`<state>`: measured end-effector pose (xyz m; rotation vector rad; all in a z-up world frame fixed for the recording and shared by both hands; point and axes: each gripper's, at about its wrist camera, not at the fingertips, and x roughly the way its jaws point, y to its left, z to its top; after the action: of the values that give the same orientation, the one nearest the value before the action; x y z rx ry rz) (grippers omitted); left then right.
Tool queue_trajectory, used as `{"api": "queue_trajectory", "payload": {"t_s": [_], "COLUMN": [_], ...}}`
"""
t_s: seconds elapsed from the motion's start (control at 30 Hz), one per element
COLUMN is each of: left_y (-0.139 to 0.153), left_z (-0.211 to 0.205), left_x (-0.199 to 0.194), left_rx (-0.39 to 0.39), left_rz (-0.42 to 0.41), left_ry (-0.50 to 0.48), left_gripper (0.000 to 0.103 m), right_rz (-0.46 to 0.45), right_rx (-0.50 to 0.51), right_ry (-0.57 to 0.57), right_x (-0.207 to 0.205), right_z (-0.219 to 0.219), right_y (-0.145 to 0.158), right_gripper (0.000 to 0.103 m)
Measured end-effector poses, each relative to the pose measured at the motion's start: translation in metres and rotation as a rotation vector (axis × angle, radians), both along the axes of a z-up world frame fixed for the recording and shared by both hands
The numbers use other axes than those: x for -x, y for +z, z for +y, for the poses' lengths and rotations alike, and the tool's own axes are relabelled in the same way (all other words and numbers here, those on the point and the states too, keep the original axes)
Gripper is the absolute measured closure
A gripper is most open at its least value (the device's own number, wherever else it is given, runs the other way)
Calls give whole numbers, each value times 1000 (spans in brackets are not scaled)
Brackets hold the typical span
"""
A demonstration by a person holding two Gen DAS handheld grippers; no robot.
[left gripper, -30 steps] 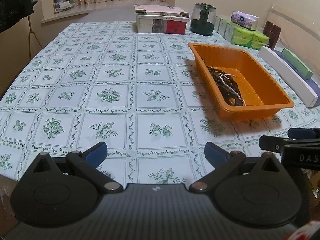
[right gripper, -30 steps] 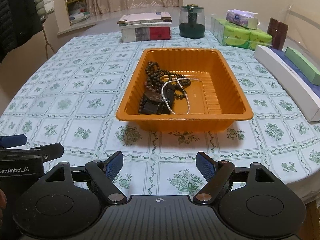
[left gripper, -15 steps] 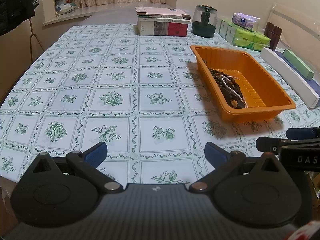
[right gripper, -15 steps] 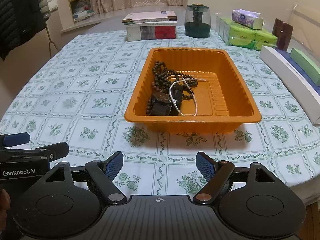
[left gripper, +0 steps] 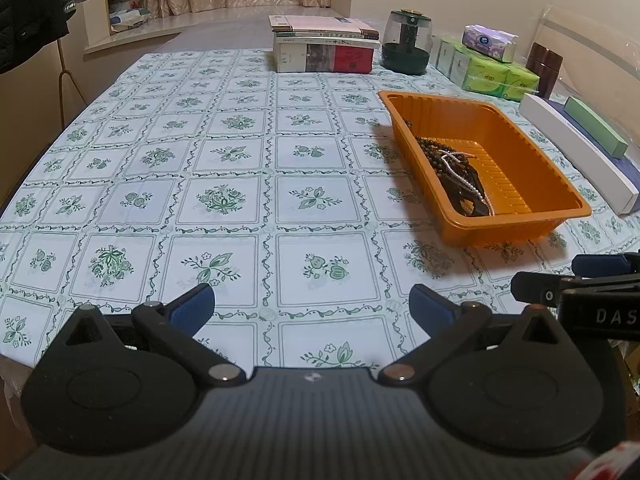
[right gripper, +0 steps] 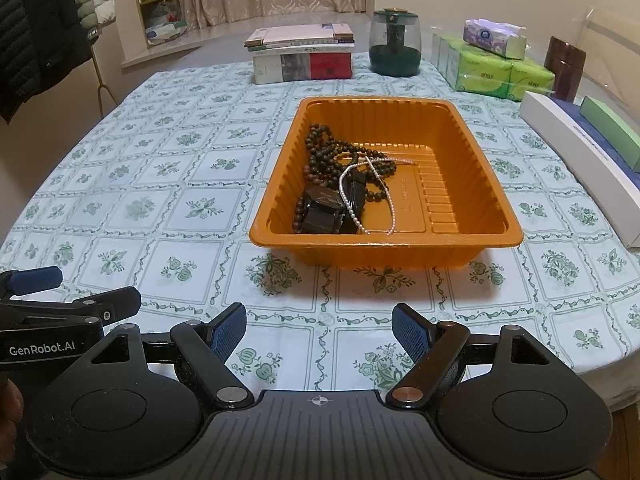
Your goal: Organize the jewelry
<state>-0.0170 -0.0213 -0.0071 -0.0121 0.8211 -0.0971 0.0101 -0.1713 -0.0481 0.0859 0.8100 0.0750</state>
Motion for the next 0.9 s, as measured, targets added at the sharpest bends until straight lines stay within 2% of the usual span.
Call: {"api": "queue_trajectory", "payload": {"t_s": [0.9], "left_y": [0], "left_z": [-1], "left_x": [1], "left_rx": [1], "left_rz": [-1], "left_ry": [-2], "left_gripper": [0], "right_rz": [-1], "right_rx": [-5], "right_ry": [-2], "right_x": [2], "right_z": [0], "right_y": [-1], "right_gripper": [24]}}
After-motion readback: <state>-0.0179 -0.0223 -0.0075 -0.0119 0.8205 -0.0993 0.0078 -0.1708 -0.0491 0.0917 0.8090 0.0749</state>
